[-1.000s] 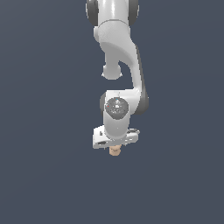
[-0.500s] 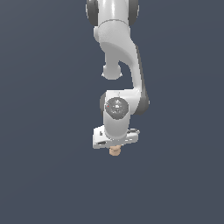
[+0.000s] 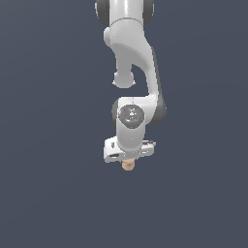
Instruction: Pick up the object and move it to a goal position.
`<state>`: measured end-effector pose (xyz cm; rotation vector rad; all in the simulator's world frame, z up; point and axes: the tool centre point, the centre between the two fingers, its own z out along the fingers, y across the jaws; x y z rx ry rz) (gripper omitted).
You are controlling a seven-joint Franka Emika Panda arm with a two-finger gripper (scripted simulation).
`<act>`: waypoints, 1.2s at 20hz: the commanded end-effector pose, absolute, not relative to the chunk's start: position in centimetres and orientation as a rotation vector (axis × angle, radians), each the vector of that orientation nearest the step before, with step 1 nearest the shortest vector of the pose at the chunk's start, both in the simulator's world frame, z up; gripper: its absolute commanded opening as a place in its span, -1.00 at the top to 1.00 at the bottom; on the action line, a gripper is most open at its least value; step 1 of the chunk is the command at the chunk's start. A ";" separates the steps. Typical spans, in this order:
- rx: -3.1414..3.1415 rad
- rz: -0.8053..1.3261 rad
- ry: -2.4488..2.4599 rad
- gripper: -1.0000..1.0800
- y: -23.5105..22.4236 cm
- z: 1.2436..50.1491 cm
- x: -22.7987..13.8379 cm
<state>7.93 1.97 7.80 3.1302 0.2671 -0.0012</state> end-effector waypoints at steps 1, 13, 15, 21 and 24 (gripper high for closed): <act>3.130 0.000 0.268 1.00 2.4 8.3 7.4; 3.130 0.000 0.268 1.00 6.5 12.9 2.0; 3.129 0.000 0.269 1.00 7.5 14.1 0.7; 3.128 0.000 0.269 1.00 10.7 17.7 -3.5; 3.128 0.000 0.269 1.00 12.3 19.6 -5.6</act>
